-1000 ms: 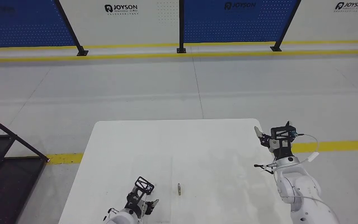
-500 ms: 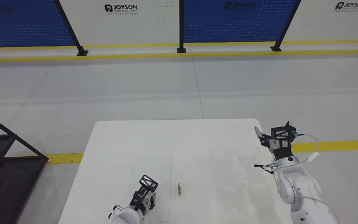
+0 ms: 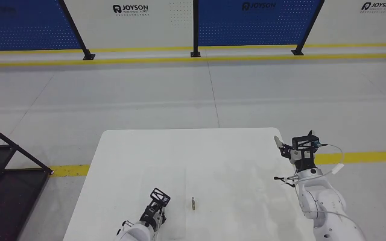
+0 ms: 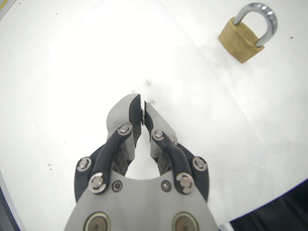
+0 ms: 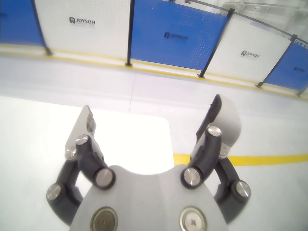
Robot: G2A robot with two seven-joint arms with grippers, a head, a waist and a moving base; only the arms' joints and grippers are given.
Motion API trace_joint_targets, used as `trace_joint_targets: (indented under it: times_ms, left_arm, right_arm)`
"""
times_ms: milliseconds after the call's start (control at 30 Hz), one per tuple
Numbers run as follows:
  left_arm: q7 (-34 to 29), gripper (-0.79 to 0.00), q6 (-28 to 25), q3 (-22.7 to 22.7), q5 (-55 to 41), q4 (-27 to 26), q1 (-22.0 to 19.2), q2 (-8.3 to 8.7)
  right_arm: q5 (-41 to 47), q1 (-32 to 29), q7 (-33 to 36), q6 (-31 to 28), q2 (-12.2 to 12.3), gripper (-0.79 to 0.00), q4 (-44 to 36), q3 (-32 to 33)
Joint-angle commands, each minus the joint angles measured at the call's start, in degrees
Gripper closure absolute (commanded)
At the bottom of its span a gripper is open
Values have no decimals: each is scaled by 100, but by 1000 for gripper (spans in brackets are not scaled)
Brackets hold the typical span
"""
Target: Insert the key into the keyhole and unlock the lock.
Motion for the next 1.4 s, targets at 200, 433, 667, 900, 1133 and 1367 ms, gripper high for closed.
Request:
trace_joint_targets:
  times_ms: [200,433,667,900,1133,1367]
  left_arm:
    - [102,0,-40,-159,-99,-159,111,26]
    - [235,0,-102,-381,-233,-457,349,62]
    - [763,0,-326,-654,-546,-855,770,110]
    - [2293,0,-984,-1340,-1072,-1423,1646,208]
    - [4165,0,-2334,-2014,-1508,-1095,1884,321]
    - [6012,0,-3989,-2534,-1426,-633,1884,418]
  right_arm:
    - [0,0,0,0,0,-785,0,0]
    - [0,0,0,0,0,-785,0,0]
    - [0,0,0,0,0,-785,0,0]
    - [0,0,0,0,0,-785,0,0]
    - [0,0,0,0,0,-785,0,0]
    - [0,0,0,0,0,-785,0,0]
